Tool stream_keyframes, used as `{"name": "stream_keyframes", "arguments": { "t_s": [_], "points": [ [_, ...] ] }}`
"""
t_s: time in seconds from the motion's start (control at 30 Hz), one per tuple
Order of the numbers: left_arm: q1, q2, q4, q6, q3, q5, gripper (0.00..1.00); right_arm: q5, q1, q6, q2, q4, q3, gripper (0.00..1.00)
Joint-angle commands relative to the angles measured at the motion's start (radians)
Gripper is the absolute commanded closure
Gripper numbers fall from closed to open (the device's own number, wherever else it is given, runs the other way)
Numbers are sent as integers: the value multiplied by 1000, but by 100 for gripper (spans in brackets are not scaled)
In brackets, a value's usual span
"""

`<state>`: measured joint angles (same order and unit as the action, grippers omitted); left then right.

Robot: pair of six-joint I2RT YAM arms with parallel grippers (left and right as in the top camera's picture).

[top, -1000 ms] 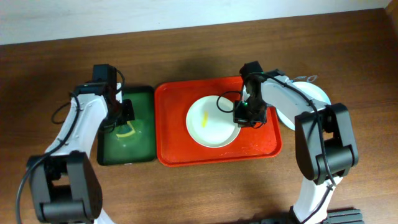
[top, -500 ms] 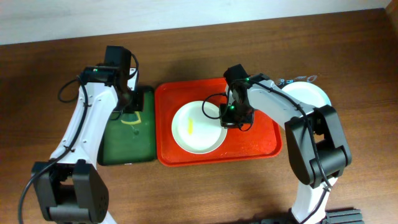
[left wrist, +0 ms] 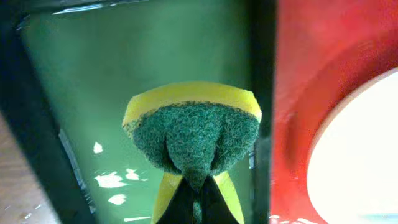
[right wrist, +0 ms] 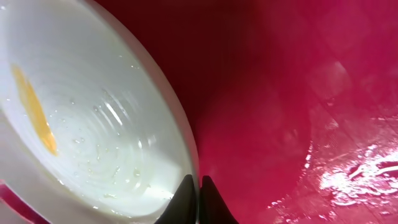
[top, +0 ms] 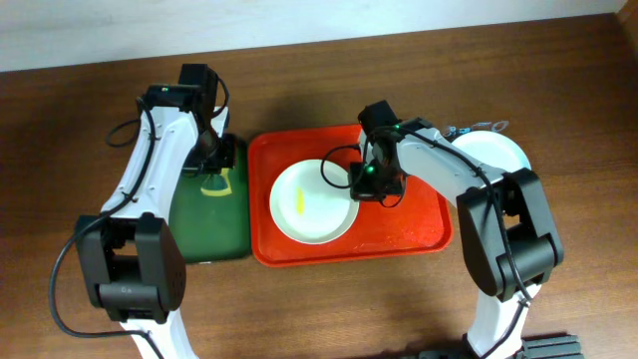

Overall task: Clean dirty plates on tray and stack at the side
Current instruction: 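Carry the sponge with the left gripper onto the cream-white plate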

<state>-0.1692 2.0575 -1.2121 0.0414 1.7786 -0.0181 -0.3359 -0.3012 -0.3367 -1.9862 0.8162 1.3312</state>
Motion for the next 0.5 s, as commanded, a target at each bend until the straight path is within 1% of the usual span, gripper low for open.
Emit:
{"name": "stream_keyframes", "arguments": {
  "t_s": [0.0, 0.07, 0.27, 0.33, 0.47],
  "points": [
    [-28, -1, 14, 0, 19, 136, 100, -27, -2, 4, -1, -5, -3, 96],
    [-61, 0, 11, 32, 19, 163, 100, -27, -2, 3, -1, -5, -3, 96],
    [-208, 5, 22, 110, -5, 150, 100, -27, -2, 3, -1, -3, -3, 96],
    [-228, 5, 52, 145, -40, 145, 100, -27, -2, 3, -1, -1, -3, 96],
    [-241, 5, 142, 154, -117, 143, 100, -27, -2, 4, -1, 0, -3, 96]
  ]
}}
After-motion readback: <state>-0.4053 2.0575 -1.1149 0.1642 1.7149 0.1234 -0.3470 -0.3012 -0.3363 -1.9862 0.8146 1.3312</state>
